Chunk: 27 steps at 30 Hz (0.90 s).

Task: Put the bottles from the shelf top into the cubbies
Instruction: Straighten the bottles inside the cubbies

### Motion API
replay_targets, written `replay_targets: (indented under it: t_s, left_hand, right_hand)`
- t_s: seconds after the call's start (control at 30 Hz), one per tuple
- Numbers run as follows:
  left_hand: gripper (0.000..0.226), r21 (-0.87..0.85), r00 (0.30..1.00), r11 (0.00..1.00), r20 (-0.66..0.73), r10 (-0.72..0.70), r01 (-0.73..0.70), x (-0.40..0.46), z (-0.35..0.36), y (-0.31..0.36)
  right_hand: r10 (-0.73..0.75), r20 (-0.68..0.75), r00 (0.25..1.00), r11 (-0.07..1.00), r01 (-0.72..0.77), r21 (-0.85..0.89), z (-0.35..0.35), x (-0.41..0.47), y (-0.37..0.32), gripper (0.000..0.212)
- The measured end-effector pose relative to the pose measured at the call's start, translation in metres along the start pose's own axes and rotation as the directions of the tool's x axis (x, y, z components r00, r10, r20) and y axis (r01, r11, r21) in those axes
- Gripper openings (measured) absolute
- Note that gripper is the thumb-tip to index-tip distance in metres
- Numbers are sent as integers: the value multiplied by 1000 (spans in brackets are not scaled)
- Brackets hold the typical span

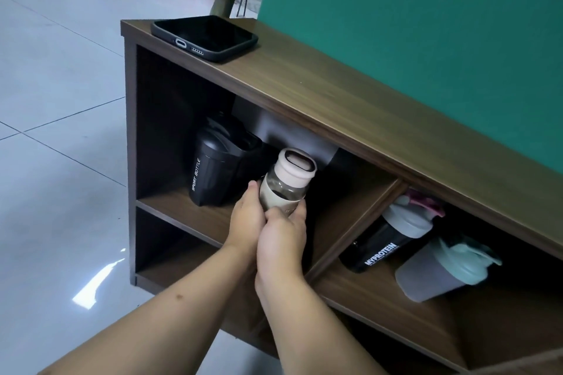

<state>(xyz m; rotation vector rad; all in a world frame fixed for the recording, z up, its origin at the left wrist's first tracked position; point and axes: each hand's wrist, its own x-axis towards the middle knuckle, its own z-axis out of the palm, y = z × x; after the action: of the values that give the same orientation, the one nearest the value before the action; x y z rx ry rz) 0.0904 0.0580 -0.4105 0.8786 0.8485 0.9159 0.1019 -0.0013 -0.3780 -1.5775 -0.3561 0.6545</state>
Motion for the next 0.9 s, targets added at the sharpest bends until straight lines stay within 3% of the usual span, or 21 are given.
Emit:
replay_targets:
  t_s: [0.13, 0.33, 0.43, 0.5, 0.53, 0.6, 0.67, 0.8, 0.9]
  left_hand:
    - [56, -125, 997, 990, 50, -61, 67, 17, -6, -11]
    - [62, -110, 989, 988, 118, -93, 107, 19, -14, -21]
    - [52, -79, 986, 992, 142, -90, 102, 11, -18, -15]
    - [47, 9, 997, 999, 64, -42, 42, 0, -20, -7]
    - [43, 89, 999, 996, -45, 15, -11, -5, -23, -4]
    - [38, 208, 941, 970, -287, 180, -122, -18, -33, 3]
    - [32, 279, 862, 943, -418, 287, -178, -25, -47, 15]
    - [27, 281, 757, 936, -559, 340, -213, -12, -75, 45]
    - [46, 222, 845, 960, -468, 256, -168, 6, -88, 52]
  right_hand:
    - [3, 0, 1000, 1000, -3, -24, 0, -4, -1, 75]
    - [-12, 13, 1000, 1000, 12, -20, -5, 0, 2, 76]
    - [-5, 28, 1000, 1000, 6, -8, -7, -2, -1, 76]
    - [10, 14, 1000, 1000, -10, 6, -8, -5, 0, 77]
    - [22, -12, 1000, 1000, -22, 10, -9, -7, 2, 73]
    - [21, -52, 998, 1000, -22, -2, -7, -16, 8, 57]
    - [8, -8, 1000, 1000, -8, -21, 4, -26, 12, 44]
    - [22, 161, 987, 999, -17, -35, 38, -29, 5, 56]
    - [46, 224, 974, 999, -38, -39, 60, -24, -5, 74]
